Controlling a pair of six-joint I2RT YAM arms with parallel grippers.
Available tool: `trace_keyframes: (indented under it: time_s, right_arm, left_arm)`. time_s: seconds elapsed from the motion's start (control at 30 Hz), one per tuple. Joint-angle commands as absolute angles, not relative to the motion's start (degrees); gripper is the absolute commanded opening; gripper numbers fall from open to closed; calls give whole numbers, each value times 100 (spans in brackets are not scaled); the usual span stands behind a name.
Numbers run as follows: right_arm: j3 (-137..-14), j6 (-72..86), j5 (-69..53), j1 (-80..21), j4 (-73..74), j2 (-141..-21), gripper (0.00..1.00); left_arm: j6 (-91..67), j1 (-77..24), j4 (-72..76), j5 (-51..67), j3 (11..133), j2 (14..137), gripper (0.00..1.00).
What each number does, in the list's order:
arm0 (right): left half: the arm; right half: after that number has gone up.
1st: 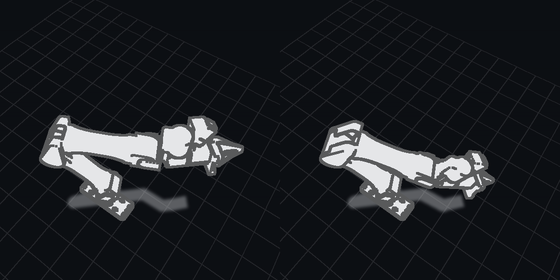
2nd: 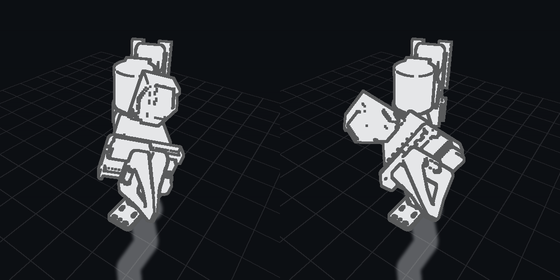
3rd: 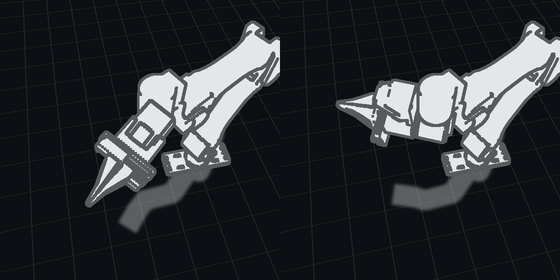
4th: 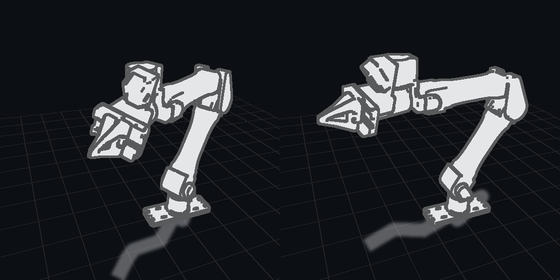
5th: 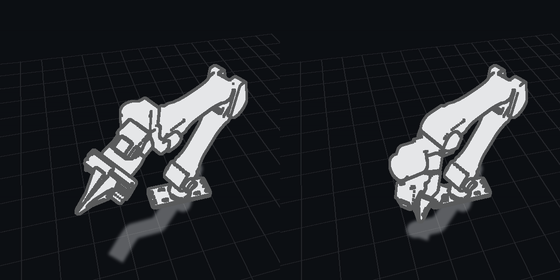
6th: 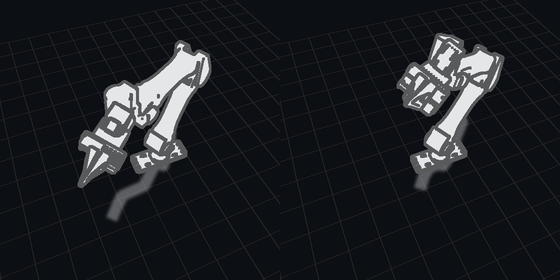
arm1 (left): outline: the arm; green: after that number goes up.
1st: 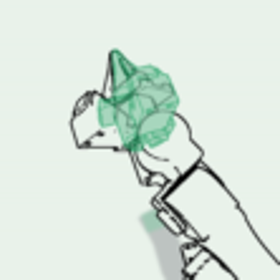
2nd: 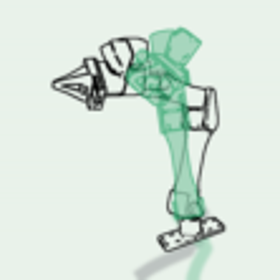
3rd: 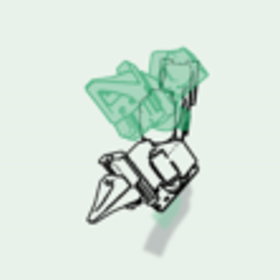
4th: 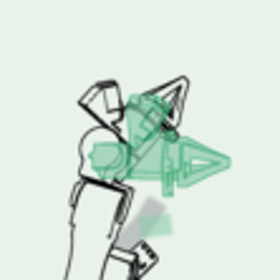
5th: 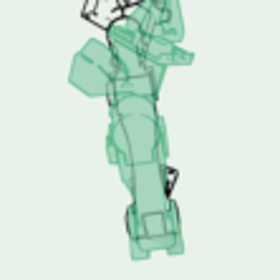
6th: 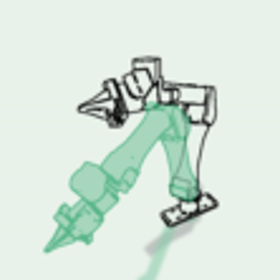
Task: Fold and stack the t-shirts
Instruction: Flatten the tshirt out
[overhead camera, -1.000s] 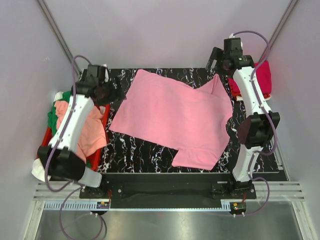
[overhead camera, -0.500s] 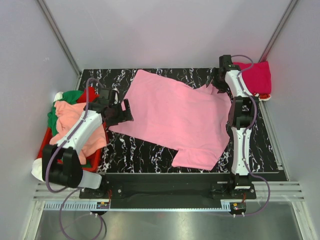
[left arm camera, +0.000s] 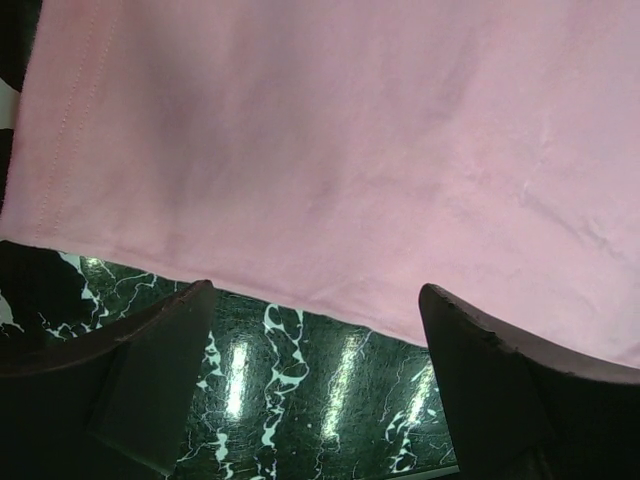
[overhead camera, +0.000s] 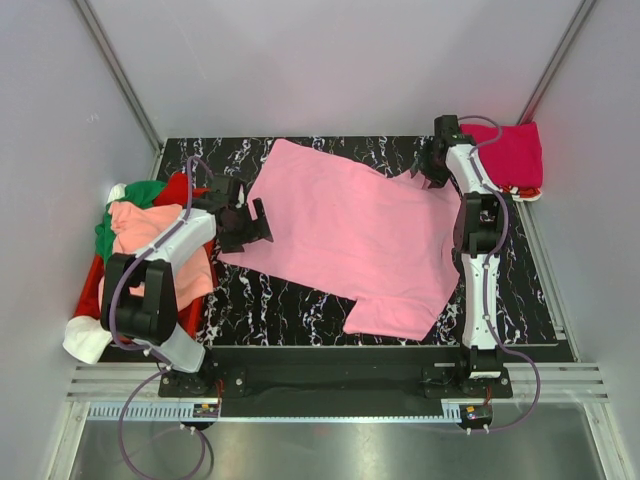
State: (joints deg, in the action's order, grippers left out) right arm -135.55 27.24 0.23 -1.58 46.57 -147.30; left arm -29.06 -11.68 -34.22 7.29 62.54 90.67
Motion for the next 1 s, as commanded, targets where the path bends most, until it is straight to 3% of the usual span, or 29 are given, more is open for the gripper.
trace_keyframes:
  time_s: [0.0, 0.33, 0.5, 0.67, 0.83, 0.97]
  right_arm:
    - [-13535, 2795, -26, -193, 4430, -14757, 65]
    - [-13878, 2812, -88, -193, 4421, -15020, 38]
    - [-13878, 2813, -184, -193, 4412, -15030, 0]
    - [-13676, 2935, -439, -202, 4167, -14766, 0]
    - [-14534, 3225, -913, -211, 3973, -15064, 0]
    - [-15002, 4032, -1379, -193, 2948, -15529, 0]
  left_arm:
    - [-2988, -1169, -3164, 861, 6311, 8771, 88]
    - [-3041, -1169, -3094, 923, 6161, 8701, 88]
    - [-3050, -1169, -3111, 914, 6135, 8684, 88]
    - [-3067, -1169, -3120, 897, 6117, 8666, 88]
    - [-3067, -1169, -3120, 967, 6082, 8640, 88]
    - [-3041, -1169, -3164, 940, 6108, 8657, 88]
